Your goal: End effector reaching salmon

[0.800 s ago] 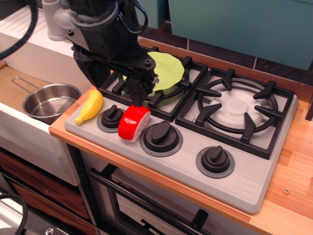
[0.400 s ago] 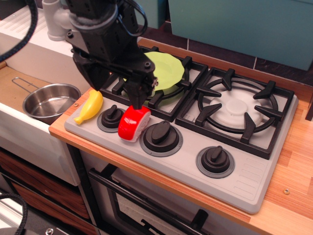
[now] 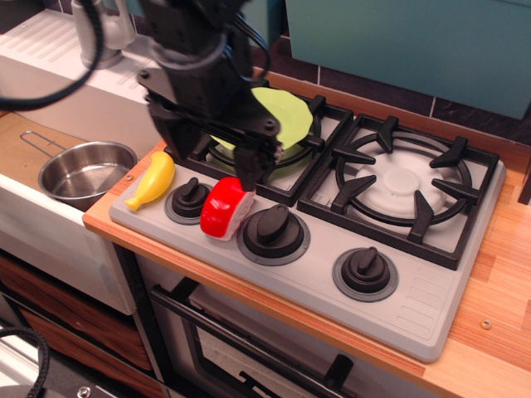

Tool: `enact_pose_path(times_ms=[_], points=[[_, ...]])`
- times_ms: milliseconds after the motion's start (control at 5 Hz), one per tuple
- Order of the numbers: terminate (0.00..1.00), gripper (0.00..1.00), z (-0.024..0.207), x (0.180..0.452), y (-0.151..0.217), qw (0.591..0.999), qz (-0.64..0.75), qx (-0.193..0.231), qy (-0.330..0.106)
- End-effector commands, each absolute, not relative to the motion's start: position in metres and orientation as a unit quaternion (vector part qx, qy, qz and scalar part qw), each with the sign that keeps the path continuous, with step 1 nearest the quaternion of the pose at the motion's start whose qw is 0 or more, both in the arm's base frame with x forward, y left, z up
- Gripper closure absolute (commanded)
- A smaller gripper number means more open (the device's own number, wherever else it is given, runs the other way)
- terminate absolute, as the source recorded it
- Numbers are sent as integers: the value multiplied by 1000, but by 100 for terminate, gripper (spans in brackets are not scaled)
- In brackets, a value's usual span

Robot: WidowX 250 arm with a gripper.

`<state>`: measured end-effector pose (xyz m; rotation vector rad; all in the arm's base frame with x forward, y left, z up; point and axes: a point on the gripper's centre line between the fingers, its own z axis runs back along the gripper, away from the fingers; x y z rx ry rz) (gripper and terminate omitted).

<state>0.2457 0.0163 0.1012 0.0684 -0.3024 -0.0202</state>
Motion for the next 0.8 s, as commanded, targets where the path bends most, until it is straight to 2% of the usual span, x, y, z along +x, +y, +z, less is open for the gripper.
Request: enact_pose_path(times_ms=[0,400,600], points=[[0,0,101,277,26,981,-12,48,-189],[0,0,91,277,34,980,-24,37,-195],[0,0,73,275,43,978,-34,21,-205]])
